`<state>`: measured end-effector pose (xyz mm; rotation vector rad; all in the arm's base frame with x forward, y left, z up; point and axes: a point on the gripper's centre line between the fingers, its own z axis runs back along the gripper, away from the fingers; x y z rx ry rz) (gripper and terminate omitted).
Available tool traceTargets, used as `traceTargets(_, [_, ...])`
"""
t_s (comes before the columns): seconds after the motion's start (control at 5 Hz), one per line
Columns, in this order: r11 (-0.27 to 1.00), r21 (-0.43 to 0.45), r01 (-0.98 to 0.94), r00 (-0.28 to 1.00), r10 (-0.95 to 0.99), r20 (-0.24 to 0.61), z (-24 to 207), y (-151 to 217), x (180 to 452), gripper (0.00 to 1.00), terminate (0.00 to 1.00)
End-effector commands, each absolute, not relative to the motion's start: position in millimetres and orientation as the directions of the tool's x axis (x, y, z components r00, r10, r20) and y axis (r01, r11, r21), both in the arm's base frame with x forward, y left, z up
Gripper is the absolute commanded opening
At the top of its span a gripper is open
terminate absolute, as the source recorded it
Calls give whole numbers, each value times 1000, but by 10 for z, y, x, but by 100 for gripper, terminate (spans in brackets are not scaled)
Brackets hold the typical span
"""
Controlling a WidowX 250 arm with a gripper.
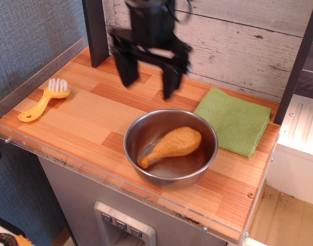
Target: Take the chicken leg and place it in the stainless steel pot
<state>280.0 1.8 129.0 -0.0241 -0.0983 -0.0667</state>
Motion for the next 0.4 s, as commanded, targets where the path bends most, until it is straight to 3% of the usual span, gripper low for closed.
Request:
traceTargets(0.0, [996, -17, 90, 984, -86, 156, 1529, 170, 2882, 100, 0])
traceTargets(0.2, [996, -17, 90, 984, -86, 156, 1529, 170, 2882, 100, 100])
